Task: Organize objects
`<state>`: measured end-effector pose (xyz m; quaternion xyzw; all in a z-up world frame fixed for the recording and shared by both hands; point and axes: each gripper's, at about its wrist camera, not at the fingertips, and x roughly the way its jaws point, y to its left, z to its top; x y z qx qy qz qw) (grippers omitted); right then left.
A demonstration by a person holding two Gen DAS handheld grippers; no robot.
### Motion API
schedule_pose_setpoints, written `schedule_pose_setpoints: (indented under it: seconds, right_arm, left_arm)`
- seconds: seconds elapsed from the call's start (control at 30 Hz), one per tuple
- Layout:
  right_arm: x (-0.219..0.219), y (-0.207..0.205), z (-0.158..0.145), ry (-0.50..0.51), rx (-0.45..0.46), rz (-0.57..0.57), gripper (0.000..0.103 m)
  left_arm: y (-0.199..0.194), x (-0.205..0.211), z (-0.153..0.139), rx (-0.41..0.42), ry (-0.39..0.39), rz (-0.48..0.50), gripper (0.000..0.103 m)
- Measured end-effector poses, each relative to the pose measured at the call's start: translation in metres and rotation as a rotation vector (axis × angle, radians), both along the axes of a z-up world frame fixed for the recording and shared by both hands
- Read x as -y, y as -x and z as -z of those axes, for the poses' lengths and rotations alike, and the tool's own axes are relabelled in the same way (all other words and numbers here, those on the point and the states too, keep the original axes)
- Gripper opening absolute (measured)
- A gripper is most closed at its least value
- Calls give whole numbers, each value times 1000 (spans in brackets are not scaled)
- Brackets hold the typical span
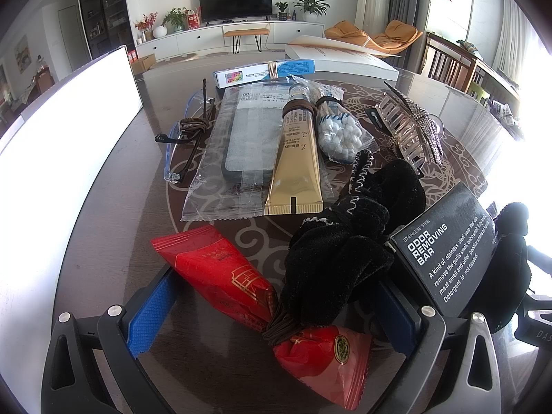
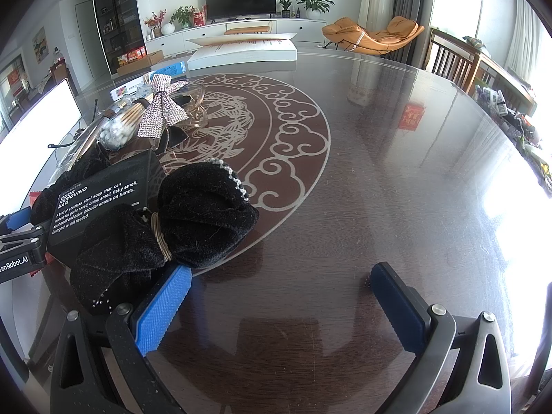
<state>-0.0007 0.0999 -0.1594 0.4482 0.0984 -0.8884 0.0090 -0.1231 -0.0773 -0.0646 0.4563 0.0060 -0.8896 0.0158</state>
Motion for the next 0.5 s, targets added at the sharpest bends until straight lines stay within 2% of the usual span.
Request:
schedule_pose_setpoints:
  seconds: [0.5]
  right_arm:
    - [0,-1,-1,-1,0,-1,103]
  left_arm:
    - [0,0,0,0,0,3,103]
